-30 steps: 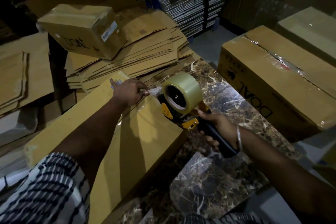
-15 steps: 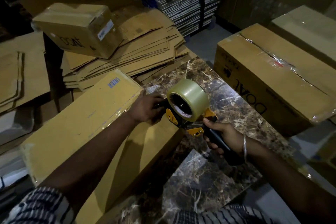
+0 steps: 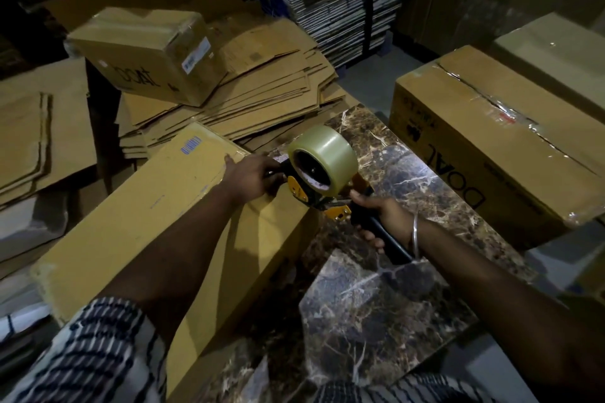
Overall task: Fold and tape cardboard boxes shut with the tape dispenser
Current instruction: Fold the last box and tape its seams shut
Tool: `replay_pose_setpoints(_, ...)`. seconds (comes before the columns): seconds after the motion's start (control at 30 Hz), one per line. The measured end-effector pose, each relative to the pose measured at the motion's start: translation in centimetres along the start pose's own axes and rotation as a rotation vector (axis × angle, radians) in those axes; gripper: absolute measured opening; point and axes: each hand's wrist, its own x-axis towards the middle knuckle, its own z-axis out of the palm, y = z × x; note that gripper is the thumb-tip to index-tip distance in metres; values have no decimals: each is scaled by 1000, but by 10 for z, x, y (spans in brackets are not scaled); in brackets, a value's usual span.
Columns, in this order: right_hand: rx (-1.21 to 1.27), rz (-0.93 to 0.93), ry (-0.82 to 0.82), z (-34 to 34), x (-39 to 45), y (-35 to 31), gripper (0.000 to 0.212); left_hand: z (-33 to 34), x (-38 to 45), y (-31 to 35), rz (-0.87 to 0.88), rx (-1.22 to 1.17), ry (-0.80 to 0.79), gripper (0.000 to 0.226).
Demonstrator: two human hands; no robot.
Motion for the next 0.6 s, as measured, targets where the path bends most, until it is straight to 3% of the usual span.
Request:
replay_pose_setpoints(0.07,79,-75,18,-6,-4,15,56,0,-1,0,26,-17,10,68)
replay_pose_setpoints(0.17,118,-148,-15,-12,-14,35,52,3,0,-2,40,-17,15,53)
replay_pose_setpoints(0.33,148,-171,-25,-14,-11,54,78,5,0,-1,42,-2,28,49)
replay_pose_setpoints(0.6,313,-242,-47,-19,-24,95,69,4,-2,1,21,-60,1,48)
